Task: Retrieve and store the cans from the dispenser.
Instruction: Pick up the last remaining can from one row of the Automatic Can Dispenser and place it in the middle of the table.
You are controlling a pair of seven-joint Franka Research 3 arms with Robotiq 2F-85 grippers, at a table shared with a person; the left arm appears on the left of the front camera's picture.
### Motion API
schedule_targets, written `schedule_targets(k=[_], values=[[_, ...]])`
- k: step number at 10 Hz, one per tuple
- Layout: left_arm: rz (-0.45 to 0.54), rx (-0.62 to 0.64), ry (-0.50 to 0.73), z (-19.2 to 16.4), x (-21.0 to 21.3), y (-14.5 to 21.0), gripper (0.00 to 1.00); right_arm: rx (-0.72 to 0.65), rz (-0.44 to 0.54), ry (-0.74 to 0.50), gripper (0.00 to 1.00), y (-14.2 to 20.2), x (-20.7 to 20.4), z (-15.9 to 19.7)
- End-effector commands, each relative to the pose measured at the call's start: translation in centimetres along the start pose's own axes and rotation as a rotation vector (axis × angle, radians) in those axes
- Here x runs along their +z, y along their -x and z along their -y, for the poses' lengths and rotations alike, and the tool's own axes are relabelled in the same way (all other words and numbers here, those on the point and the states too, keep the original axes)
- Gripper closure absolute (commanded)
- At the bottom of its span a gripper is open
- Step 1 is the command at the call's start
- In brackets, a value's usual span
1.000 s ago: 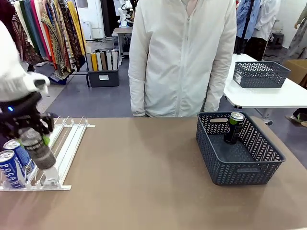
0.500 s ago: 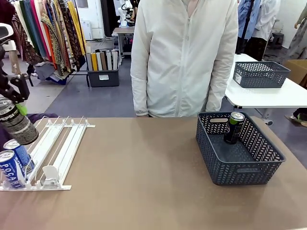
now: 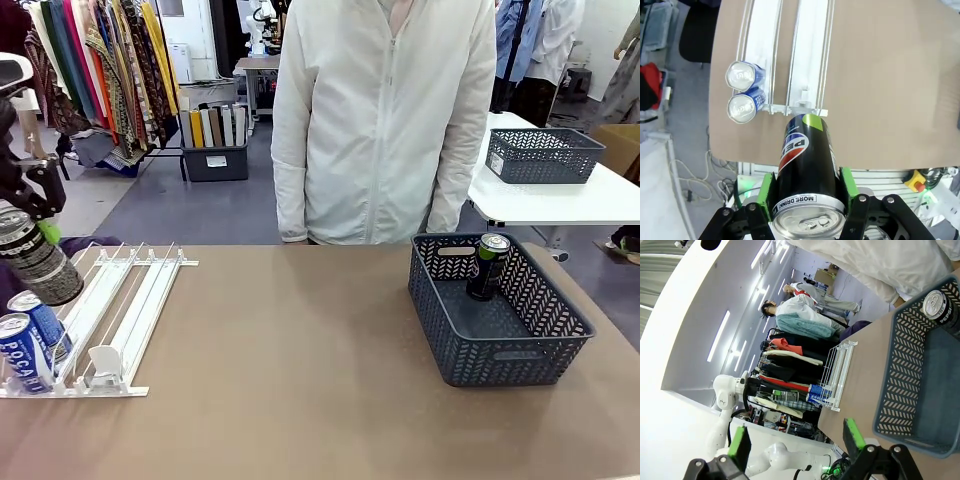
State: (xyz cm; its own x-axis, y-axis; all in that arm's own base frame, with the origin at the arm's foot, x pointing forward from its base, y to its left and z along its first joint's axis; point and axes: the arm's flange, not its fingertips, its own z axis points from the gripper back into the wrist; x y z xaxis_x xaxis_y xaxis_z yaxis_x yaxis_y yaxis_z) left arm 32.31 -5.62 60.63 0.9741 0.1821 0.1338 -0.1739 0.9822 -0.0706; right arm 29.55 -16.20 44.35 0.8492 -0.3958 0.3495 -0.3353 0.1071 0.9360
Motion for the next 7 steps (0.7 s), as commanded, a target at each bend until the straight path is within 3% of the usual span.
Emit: schedule_targets(k=[1, 4, 5, 7], values=[[0.027, -0.087, 0.019, 3.7, -0.2, -0.3, 1.00, 0.002, 0.008, -0.011, 0.00, -0.3, 0.0, -0.4], [0.005, -0.454, -0.084, 20.2, -2.5, -2.5, 1.00, 0.002, 0.008, -0.011, 0.00, -0.3, 0.0, -0.4], [-0.033, -0.540, -0.093, 24.4, -4.4, -3.9, 1.00, 0.002, 0.008, -0.011, 0.00, -0.3, 0.0, -0.4], [-0.008, -0.621, -0.085, 30.5, -9.3, -6.4, 1.00, 0.002, 0.008, -0.011, 0.00, -0.3, 0.0, -0.4]])
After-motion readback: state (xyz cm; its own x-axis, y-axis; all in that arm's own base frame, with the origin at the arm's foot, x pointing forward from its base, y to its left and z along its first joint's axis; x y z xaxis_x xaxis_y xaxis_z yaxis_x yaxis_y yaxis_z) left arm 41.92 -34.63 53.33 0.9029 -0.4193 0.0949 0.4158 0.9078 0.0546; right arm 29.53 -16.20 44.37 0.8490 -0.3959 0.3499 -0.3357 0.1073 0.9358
